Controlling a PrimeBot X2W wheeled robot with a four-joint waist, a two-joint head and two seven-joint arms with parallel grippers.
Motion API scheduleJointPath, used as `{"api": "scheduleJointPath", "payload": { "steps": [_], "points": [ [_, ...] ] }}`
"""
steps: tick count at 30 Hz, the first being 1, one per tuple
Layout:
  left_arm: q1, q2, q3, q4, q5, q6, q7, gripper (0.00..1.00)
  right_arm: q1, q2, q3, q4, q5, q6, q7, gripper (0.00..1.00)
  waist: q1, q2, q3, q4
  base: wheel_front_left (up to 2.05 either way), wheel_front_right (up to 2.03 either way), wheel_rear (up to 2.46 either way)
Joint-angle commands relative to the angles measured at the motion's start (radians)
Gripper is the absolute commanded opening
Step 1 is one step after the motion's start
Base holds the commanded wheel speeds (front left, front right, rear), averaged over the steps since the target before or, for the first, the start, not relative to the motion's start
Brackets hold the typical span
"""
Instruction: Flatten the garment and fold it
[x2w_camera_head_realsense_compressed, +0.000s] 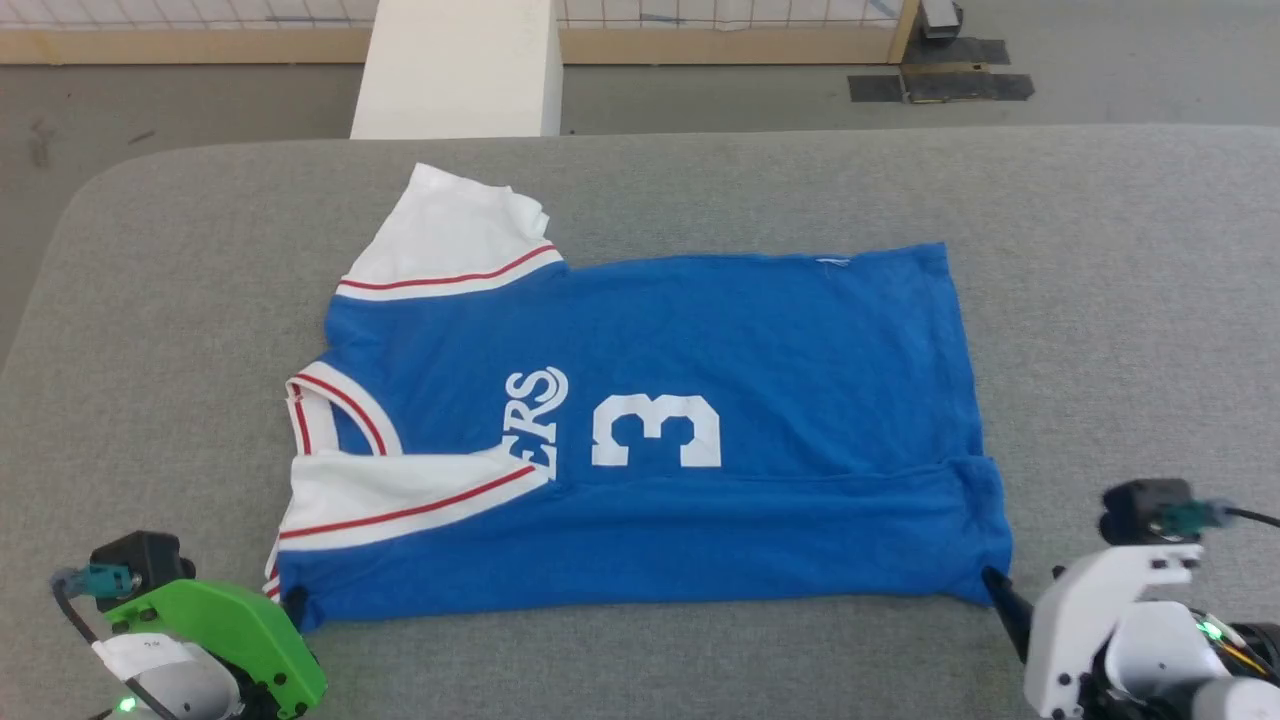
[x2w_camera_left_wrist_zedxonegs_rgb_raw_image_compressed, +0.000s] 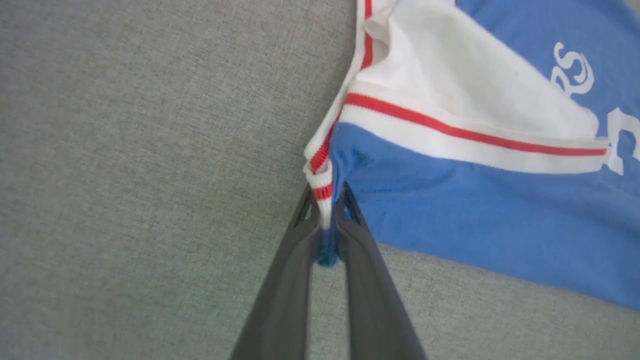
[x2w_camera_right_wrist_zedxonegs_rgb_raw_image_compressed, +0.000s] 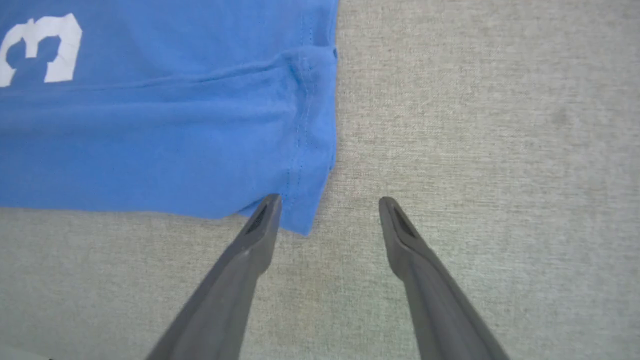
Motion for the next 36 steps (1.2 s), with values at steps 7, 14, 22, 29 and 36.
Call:
{"api": "scheduleJointPath", "payload": {
  "steps": [7, 14, 22, 29, 36],
  "points": [
    [0.004, 0.003, -0.014, -0.070, 0.017, 0.006, -0.002, 0.00, -0.079, -0.001, 0.039, 0.121, -0.087, -0.002, 0.039, 1.00, 0.0000, 0.0000, 0.025, 0.035, 0.00, 0.00, 0.00],
    [0.009, -0.006, -0.017, -0.081, 0.016, 0.007, -0.012, 0.00, -0.100, -0.001, 0.054, 0.155, -0.079, -0.002, 0.057, 0.00, 0.0000, 0.0000, 0.019, 0.039, 0.00, 0.00, 0.00],
    [0.063, 0.015, 0.036, -0.124, -0.002, 0.046, -0.020, 0.00, -0.062, -0.022, 0.016, 0.031, -0.034, -0.002, 0.091, 0.00, 0.0000, 0.0000, -0.032, 0.031, 0.00, 0.00, 0.00],
    [0.146, 0.020, 0.048, -0.170, -0.022, 0.086, 0.005, 0.00, 0.031, -0.044, -0.025, -0.055, -0.009, -0.002, 0.188, 0.00, 0.0000, 0.0000, -0.051, 0.031, 0.00, 0.00, 0.00],
    [0.146, -0.003, 0.020, -0.124, -0.046, 0.073, 0.032, 1.00, 0.064, -0.018, -0.036, -0.028, -0.013, -0.002, 0.195, 1.00, 0.0000, 0.0000, -0.052, 0.033, 0.00, 0.00, 0.00]
  ]
}}
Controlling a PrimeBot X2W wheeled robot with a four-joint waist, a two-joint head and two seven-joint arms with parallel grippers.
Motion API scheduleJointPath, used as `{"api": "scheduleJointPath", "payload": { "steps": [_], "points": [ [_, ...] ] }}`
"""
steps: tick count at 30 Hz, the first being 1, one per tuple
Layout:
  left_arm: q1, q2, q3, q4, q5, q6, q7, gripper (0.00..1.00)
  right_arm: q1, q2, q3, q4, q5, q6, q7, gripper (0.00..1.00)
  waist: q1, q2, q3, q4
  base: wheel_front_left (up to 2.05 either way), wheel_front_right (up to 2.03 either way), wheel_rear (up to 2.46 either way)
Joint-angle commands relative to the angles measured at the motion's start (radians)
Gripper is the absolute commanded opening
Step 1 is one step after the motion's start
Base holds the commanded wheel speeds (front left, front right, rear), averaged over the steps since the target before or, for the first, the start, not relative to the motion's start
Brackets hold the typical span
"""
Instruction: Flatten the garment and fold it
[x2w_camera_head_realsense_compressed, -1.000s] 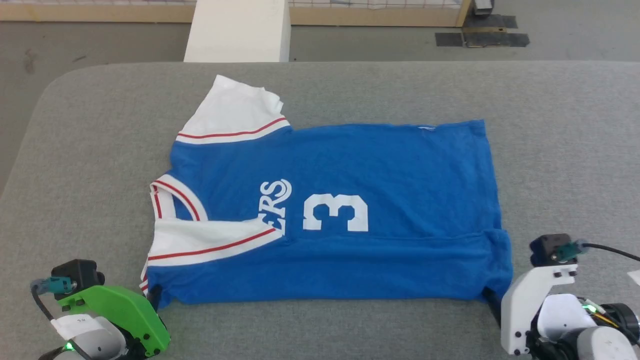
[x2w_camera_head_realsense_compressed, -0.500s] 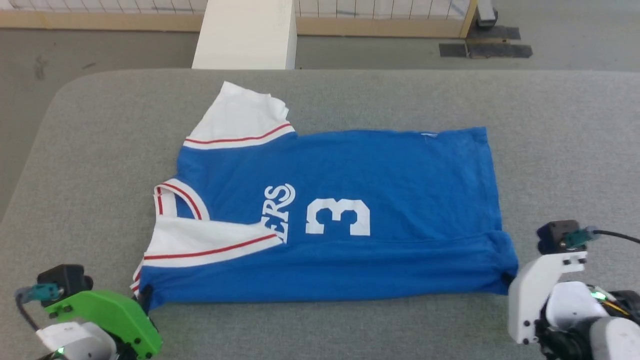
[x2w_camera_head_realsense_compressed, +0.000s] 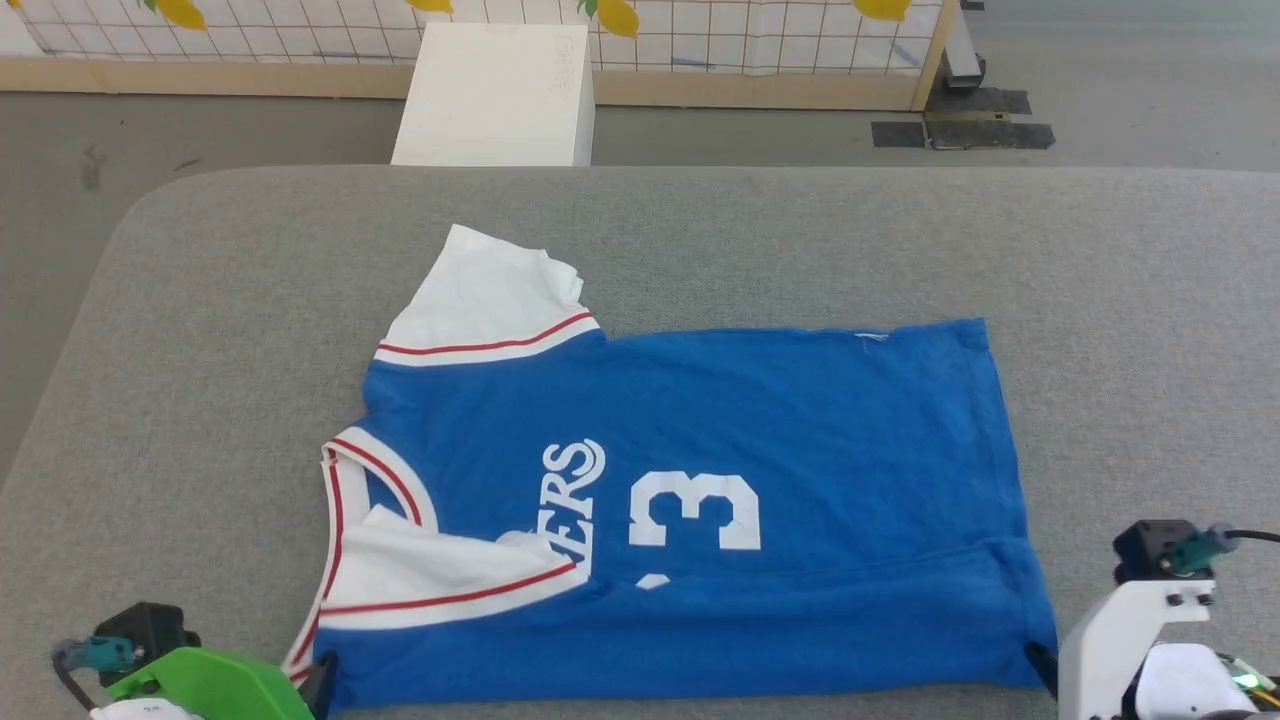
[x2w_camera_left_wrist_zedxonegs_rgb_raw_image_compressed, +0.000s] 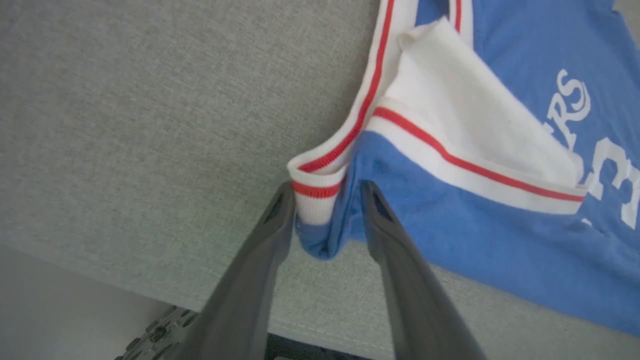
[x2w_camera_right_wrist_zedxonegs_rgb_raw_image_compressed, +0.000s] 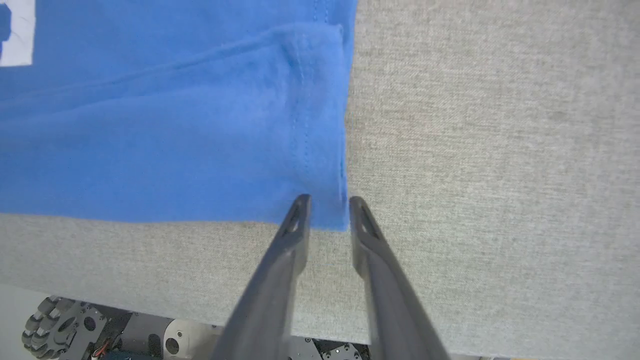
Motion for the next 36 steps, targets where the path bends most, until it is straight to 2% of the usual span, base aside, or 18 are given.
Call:
{"api": "scheduleJointPath", "payload": {
  "steps": [1, 5, 8, 13, 17, 20, 23, 27, 31, 36],
  "points": [
    [-0.004, 0.013, 0.005, 0.003, 0.009, 0.000, -0.003, 1.00, 0.004, 0.004, -0.010, -0.006, -0.003, -0.002, -0.020, 1.00, 0.0000, 0.0000, -0.001, -0.002, 0.00, 0.00, 0.00],
    [-0.053, 0.046, 0.020, -0.028, 0.049, -0.009, -0.035, 1.00, -0.033, 0.010, -0.045, -0.042, 0.000, -0.002, -0.070, 1.00, 0.0000, 0.0000, -0.007, -0.005, 0.00, 0.00, 0.00],
    [-0.130, 0.065, 0.028, -0.051, 0.108, -0.039, -0.107, 1.00, -0.092, 0.013, -0.084, -0.081, -0.003, -0.002, -0.130, 1.00, 0.0000, 0.0000, -0.006, -0.011, 0.00, 0.00, 0.00],
    [-0.297, 0.073, 0.001, -0.002, 0.187, -0.129, -0.212, 1.00, -0.214, 0.016, -0.109, -0.084, -0.029, -0.002, -0.185, 1.00, 0.0000, 0.0000, 0.030, -0.021, 0.00, 0.00, 0.00],
    [-0.468, 0.055, -0.036, 0.107, 0.227, -0.219, -0.281, 1.00, -0.322, 0.017, -0.106, -0.066, -0.055, -0.002, -0.196, 1.00, 0.0000, 0.0000, 0.089, -0.026, 0.00, 0.00, 0.00],
    [-0.585, 0.038, -0.068, 0.203, 0.238, -0.278, -0.290, 1.00, -0.386, 0.018, -0.089, -0.056, -0.070, -0.002, -0.189, 1.00, 0.0000, 0.0000, 0.142, -0.030, 0.00, 0.00, 0.00],
    [-0.725, 0.013, -0.100, 0.309, 0.235, -0.334, -0.265, 1.00, -0.448, 0.018, -0.070, -0.058, -0.087, -0.002, -0.176, 1.00, 0.0000, 0.0000, 0.210, -0.032, 0.00, 0.00, 0.00],
    [-0.913, -0.003, -0.134, 0.442, 0.232, -0.383, -0.182, 1.00, -0.516, 0.019, -0.047, -0.065, -0.103, -0.002, -0.174, 1.00, 0.0000, 0.0000, 0.295, -0.041, 0.00, 0.00, 0.00],
    [-1.073, -0.011, -0.172, 0.547, 0.243, -0.405, -0.073, 1.00, -0.554, 0.019, -0.023, -0.058, -0.095, -0.002, -0.181, 1.00, 0.0000, 0.0000, 0.363, -0.060, 0.00, 0.00, 0.00],
    [-1.197, -0.011, -0.239, 0.665, 0.269, -0.399, 0.112, 1.00, -0.567, 0.019, 0.001, -0.067, -0.081, -0.002, -0.192, 1.00, 0.0000, 0.0000, 0.418, -0.085, 0.00, 0.00, 0.00]
  ]
}}
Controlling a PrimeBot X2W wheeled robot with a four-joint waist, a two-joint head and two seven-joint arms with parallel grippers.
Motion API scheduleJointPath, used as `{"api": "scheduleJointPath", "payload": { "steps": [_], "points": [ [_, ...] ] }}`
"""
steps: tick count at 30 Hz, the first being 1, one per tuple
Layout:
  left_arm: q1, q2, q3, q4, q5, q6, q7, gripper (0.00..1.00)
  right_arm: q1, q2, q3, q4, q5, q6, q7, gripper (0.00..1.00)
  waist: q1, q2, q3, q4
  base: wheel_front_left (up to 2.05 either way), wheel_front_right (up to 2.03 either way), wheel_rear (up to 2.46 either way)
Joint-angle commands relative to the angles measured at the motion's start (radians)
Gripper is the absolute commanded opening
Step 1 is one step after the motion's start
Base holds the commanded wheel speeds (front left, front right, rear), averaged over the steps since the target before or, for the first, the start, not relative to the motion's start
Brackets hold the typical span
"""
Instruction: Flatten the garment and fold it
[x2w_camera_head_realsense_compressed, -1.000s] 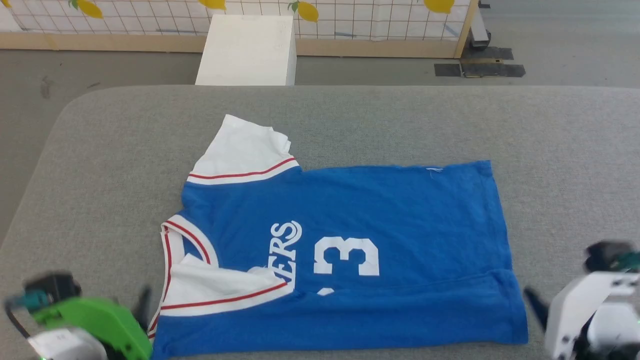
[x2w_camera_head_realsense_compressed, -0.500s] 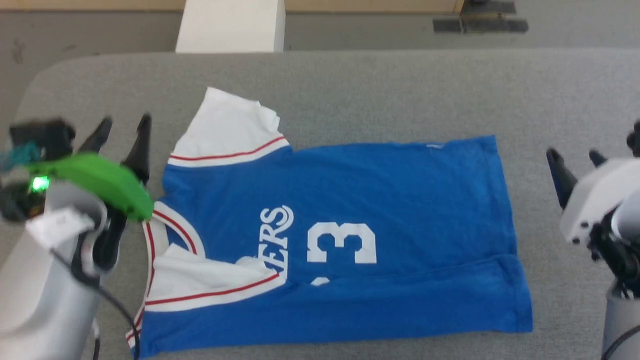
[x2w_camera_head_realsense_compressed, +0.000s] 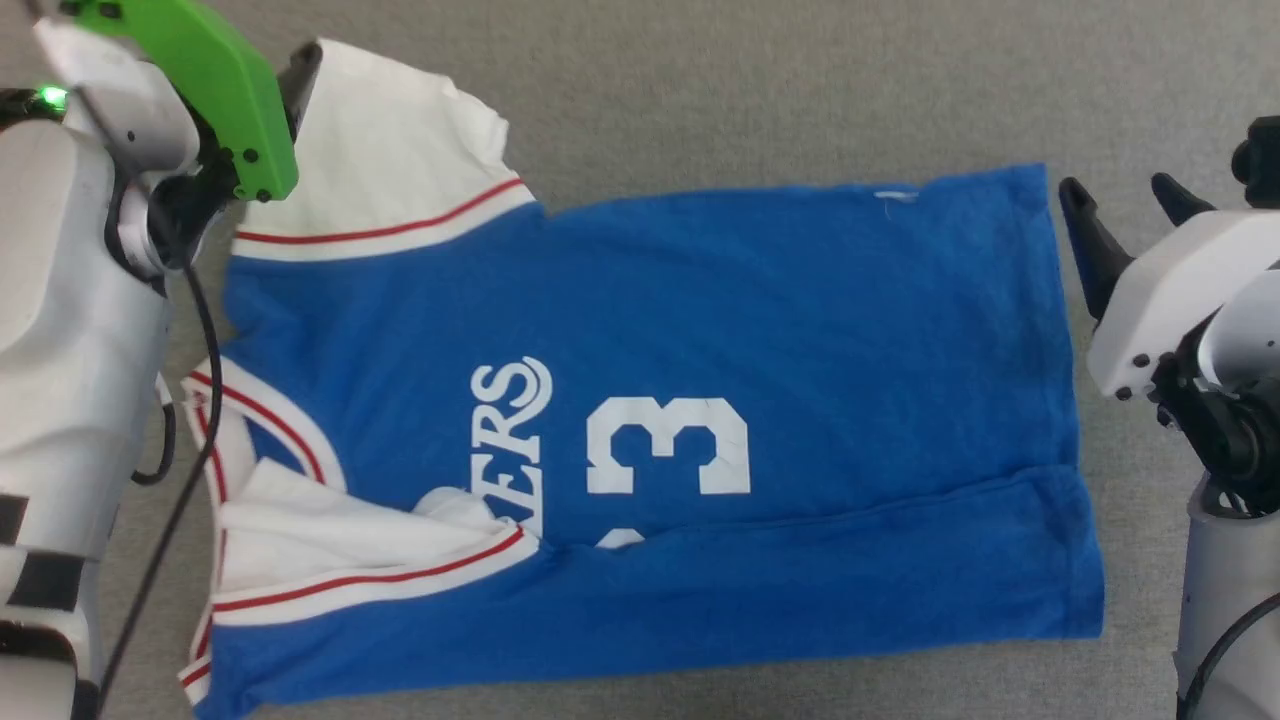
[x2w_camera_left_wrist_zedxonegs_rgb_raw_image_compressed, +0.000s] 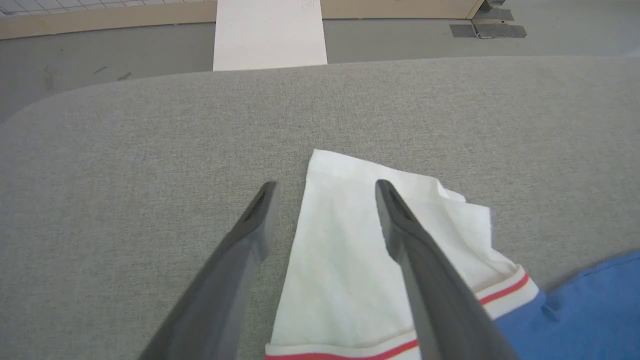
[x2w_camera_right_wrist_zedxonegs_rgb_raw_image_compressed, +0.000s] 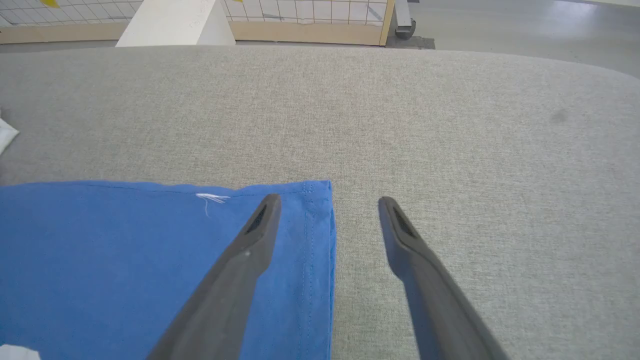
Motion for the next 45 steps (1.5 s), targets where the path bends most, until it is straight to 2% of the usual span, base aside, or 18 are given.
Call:
{"api": "scheduleJointPath", "payload": {
  "steps": [1, 6, 12, 13, 14, 17, 25, 34, 43, 44, 45],
  "points": [
    [-0.027, 0.006, -0.015, 0.022, 0.014, 0.006, 0.043, 1.00, -0.020, 0.001, 0.006, -0.008, 0.011, -0.002, -0.008, 1.00, -0.0002, -0.0001, 0.076, -0.039, 0.00, 0.00, 0.00],
    [-0.083, 0.026, -0.056, 0.080, 0.042, 0.038, 0.184, 1.00, -0.014, 0.001, 0.028, -0.038, 0.009, -0.002, -0.004, 1.00, -0.0002, -0.0001, 0.110, -0.057, 0.00, 0.00, 0.00],
    [-0.065, 0.052, -0.088, 0.119, 0.050, 0.082, 0.323, 1.00, -0.015, 0.001, 0.041, -0.076, 0.009, -0.002, 0.000, 1.00, -0.0002, -0.0001, 0.134, -0.065, 0.00, 0.00, 0.00],
    [-0.052, 0.051, -0.085, 0.120, 0.038, 0.085, 0.340, 0.71, -0.015, 0.001, 0.043, -0.081, 0.010, -0.002, 0.000, 1.00, -0.0002, -0.0001, 0.136, -0.064, 0.00, 0.00, 0.00],
    [-0.041, 0.047, -0.080, 0.119, 0.023, 0.086, 0.353, 0.00, -0.015, 0.001, 0.043, -0.085, 0.011, -0.002, 0.001, 1.00, -0.0002, -0.0001, 0.137, -0.063, 0.00, 0.00, 0.00],
    [-0.012, 0.039, -0.055, 0.098, -0.019, 0.083, 0.348, 0.00, -0.013, 0.001, 0.043, -0.094, 0.009, -0.002, 0.004, 1.00, -0.0002, -0.0001, 0.137, -0.054, 0.00, 0.00, 0.00],
    [0.006, 0.022, 0.064, 0.000, -0.126, 0.047, 0.202, 0.00, -0.031, 0.000, 0.069, -0.083, -0.042, -0.002, 0.080, 1.00, -0.0002, -0.0001, 0.107, -0.019, 0.00, 0.00, 0.00],
    [0.109, 0.050, 0.143, -0.208, -0.193, -0.002, 0.087, 0.00, -0.157, -0.060, 0.110, 0.056, -0.130, -0.002, 0.231, 1.00, -0.0002, -0.0001, 0.091, 0.008, 0.00, 0.00, 0.00],
    [0.231, 0.078, 0.175, -0.402, -0.215, 0.014, 0.053, 0.00, -0.205, -0.090, 0.147, 0.190, -0.152, -0.002, 0.315, 1.00, -0.0002, -0.0001, 0.099, 0.035, 0.00, 0.00, 0.00],
    [0.243, 0.081, 0.177, -0.415, -0.217, 0.016, 0.050, 0.00, -0.207, -0.090, 0.145, 0.196, -0.147, -0.002, 0.317, 0.31, -0.0002, -0.0001, 0.098, 0.036, 0.00, 0.00, 0.00],
    [0.252, 0.081, 0.180, -0.424, -0.221, 0.016, 0.047, 0.00, -0.208, -0.089, 0.144, 0.199, -0.144, -0.002, 0.314, 0.00, -0.0002, -0.0001, 0.097, 0.036, 0.00, 0.00, 0.00]
  ]
}}
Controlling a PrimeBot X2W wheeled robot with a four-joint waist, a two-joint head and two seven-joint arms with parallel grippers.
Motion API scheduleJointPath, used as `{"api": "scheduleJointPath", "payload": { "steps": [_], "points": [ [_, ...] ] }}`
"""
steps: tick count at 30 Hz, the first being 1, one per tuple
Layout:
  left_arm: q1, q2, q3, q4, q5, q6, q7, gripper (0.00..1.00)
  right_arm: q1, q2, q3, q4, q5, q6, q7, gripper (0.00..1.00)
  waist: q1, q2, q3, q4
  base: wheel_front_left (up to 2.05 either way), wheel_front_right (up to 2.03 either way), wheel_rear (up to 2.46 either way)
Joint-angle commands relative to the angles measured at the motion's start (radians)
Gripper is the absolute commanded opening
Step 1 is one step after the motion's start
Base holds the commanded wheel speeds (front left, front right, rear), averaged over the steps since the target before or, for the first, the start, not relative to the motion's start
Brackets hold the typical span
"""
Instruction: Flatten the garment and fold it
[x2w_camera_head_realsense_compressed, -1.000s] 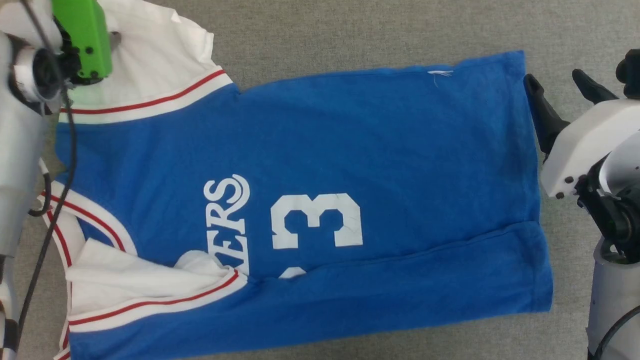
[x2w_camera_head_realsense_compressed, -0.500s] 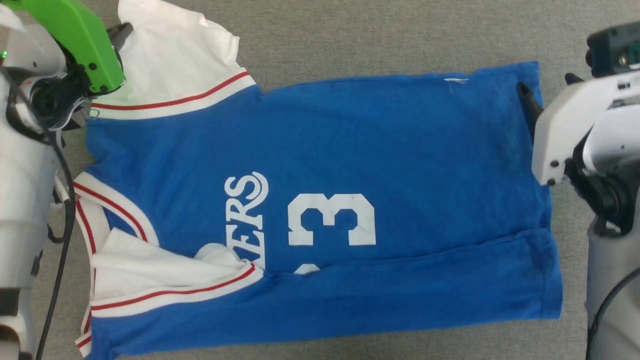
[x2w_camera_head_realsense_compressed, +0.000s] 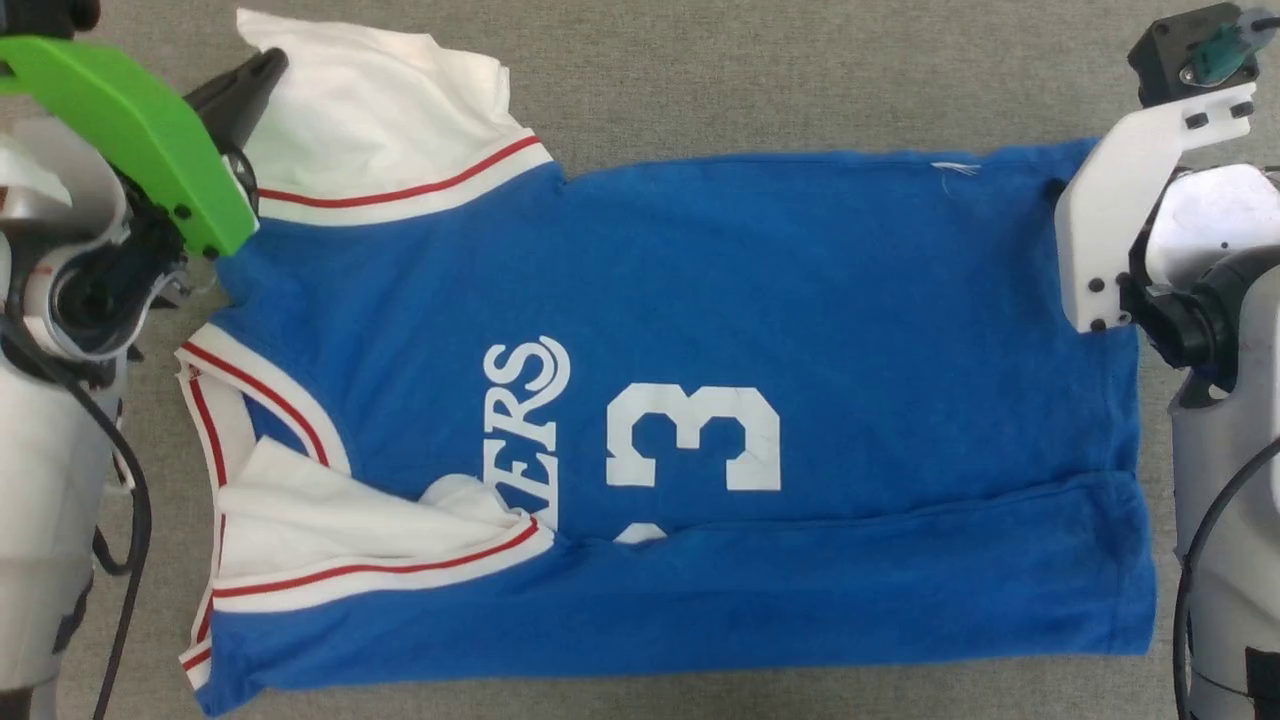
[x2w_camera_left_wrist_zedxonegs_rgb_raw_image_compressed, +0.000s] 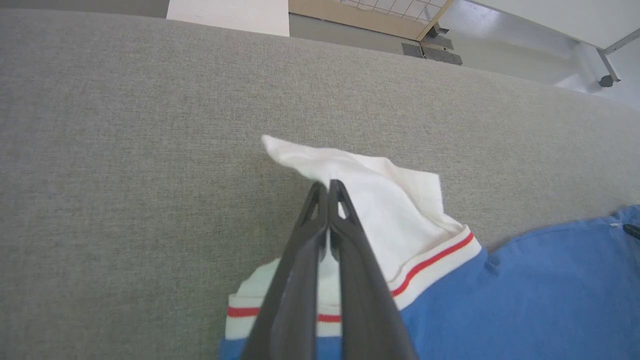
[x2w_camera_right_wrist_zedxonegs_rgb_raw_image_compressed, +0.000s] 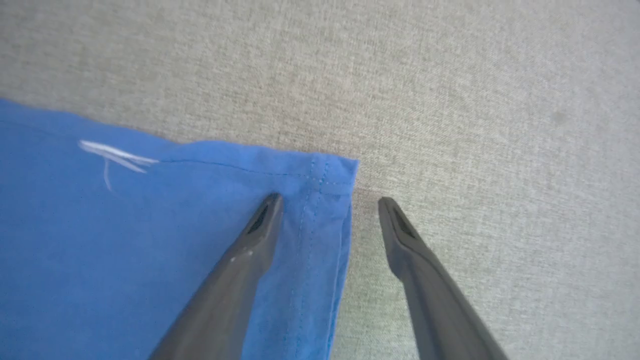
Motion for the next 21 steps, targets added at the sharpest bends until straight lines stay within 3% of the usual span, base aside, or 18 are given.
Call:
{"api": "scheduleJointPath", "payload": {
  "steps": [1, 10, 14, 21],
  "points": [
    [0.024, 0.006, 0.008, -0.012, -0.017, 0.004, -0.009, 0.00, -0.007, -0.001, 0.002, 0.015, 0.008, -0.002, 0.001, 0.00, -0.0001, 0.0000, -0.004, 0.001, 0.00, 0.00, 0.00],
    [0.136, 0.020, 0.068, -0.097, -0.058, 0.013, -0.063, 0.00, 0.043, 0.006, -0.048, -0.038, 0.056, -0.002, -0.137, 0.00, -0.0001, 0.0000, -0.104, -0.006, 0.00, 0.00, 0.00],
    [0.251, 0.031, 0.106, -0.169, -0.077, 0.036, -0.093, 0.00, 0.140, 0.014, -0.064, -0.056, 0.078, -0.002, -0.221, 0.00, -0.0001, 0.0000, -0.183, -0.009, 0.00, 0.00, 0.00],
    [0.474, 0.020, 0.142, -0.262, -0.103, 0.091, -0.128, 0.00, 0.290, 0.026, -0.088, -0.042, 0.119, -0.002, -0.276, 0.00, -0.0001, 0.0000, -0.283, -0.006, 0.00, 0.00, 0.00]
  ]
}}
